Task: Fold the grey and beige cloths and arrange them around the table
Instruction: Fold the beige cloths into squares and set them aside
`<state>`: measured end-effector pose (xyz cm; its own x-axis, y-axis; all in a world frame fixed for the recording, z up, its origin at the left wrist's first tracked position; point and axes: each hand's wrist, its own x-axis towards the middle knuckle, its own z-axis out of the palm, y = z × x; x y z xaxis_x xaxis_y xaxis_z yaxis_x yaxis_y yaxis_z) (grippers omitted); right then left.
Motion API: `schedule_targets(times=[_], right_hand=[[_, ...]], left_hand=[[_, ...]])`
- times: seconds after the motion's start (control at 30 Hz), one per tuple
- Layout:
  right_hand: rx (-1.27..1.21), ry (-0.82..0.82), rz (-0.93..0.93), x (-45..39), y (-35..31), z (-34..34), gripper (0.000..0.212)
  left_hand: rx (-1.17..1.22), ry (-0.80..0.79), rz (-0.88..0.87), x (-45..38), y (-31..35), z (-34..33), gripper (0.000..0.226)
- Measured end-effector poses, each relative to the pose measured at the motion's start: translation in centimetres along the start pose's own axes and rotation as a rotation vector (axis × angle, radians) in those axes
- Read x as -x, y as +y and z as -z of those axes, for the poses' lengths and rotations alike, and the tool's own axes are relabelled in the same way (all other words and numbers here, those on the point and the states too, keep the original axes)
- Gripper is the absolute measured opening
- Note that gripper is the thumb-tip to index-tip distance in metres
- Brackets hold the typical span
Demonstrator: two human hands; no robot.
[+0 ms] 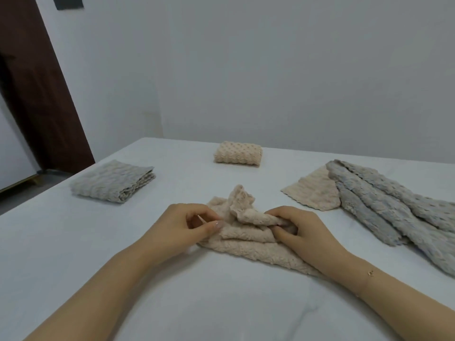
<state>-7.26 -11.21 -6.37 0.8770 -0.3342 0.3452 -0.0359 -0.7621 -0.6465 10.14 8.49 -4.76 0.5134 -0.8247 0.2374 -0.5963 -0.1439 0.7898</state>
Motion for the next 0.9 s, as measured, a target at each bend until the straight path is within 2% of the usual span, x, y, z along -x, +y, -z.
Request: schedule_targets(times=[0.13, 0.27, 0.33, 0.47, 0.53, 0.6, 0.7, 0.8, 0.9], right_hand=[[0.058, 0.054, 0.065, 0.3, -0.2, -0.1, 0.025], [0.122, 0.043, 0.186, 0.6, -0.3, -0.1, 0.034], [0.14, 0.017, 0.238, 0.7, -0.5, 0.0, 0.029], [0.16, -0.021, 0.288, 1.0, -1.0, 0.2, 0.03], [0.145, -0.021, 0.3, 1.0, -1.0, 0.3, 0.034], [0.116, 0.001, 0.307, 0.9, -0.9, 0.3, 0.036], [-0.044, -0.038, 0.195, 0.5, -0.4, 0.2, 0.018], [-0.201, -0.097, 0.035, 0.3, 0.0, 0.7, 0.011], [-0.215, -0.098, -0.03, 0.2, -0.1, 0.9, 0.018]], left_hand=[[0.206, 0.092, 0.035, -0.5, 0.1, 0.4, 0.014], [0.122, 0.232, 0.045, -3.0, 0.7, 1.0, 0.014], [0.116, 0.163, 0.082, -4.6, 1.1, 0.7, 0.016], [0.264, -0.099, 0.222, -5.5, 1.2, -1.4, 0.026], [0.202, -0.125, 0.212, -5.3, 0.8, -2.3, 0.029], [-0.001, -0.106, 0.171, -5.1, 0.4, -2.8, 0.027], [-0.125, -0.061, 0.085, -4.6, 0.0, -3.2, 0.025], [0.01, -0.07, 0.097, -4.5, -0.1, -2.5, 0.025], [0.232, -0.239, 0.225, -4.6, -0.3, -0.6, 0.04]])
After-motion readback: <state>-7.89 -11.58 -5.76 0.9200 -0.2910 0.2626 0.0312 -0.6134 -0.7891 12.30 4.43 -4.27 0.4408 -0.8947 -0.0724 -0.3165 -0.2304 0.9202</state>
